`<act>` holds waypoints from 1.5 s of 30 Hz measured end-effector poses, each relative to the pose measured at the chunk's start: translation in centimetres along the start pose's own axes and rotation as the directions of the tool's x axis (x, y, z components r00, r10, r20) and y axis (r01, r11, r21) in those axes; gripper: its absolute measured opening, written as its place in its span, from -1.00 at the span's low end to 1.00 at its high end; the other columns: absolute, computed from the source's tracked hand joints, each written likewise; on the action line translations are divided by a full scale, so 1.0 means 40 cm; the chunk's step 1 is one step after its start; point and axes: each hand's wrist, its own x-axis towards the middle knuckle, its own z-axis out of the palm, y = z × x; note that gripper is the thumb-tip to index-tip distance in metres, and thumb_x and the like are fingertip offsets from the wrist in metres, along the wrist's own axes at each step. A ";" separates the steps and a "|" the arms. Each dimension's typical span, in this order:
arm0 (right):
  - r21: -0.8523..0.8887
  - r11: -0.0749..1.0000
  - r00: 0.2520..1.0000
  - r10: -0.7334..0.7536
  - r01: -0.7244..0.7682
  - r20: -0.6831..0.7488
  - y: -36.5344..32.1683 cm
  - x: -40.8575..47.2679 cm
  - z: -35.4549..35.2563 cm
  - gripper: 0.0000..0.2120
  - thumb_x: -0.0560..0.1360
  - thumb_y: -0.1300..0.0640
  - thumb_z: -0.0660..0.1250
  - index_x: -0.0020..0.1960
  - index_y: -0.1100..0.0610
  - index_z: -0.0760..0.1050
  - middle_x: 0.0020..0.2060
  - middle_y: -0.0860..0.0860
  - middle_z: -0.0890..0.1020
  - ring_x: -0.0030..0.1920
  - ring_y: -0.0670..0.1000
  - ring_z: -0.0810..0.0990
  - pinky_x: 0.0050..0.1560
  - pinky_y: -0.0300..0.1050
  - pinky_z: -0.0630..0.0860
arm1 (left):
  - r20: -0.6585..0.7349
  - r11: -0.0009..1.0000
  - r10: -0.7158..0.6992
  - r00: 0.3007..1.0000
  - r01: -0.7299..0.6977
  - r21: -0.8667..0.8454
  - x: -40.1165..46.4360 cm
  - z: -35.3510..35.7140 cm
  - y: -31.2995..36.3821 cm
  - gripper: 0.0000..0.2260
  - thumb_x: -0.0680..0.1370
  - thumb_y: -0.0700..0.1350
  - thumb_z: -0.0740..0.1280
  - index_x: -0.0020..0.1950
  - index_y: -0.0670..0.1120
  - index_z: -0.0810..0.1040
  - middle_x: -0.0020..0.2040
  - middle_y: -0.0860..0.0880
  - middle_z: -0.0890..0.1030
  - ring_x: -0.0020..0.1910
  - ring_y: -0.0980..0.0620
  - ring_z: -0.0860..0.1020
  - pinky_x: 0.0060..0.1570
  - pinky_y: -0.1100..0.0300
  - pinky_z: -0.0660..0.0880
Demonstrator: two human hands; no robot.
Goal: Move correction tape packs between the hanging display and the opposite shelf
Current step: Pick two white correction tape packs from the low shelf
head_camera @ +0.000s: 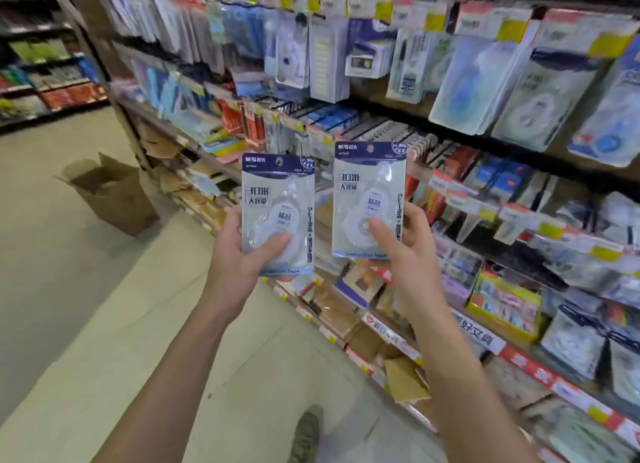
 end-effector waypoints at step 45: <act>-0.128 0.933 0.553 -0.307 0.338 -0.775 -0.014 0.816 0.141 -0.55 0.48 -0.08 0.47 0.32 -0.01 0.51 0.19 0.03 0.66 0.26 0.17 0.60 0.29 0.43 0.45 | 0.772 0.996 0.080 0.630 -0.071 -0.045 1.139 0.224 -0.081 -0.61 0.44 -0.15 0.53 0.20 0.06 0.50 0.08 0.00 0.70 0.00 0.01 0.70 -0.20 0.23 0.62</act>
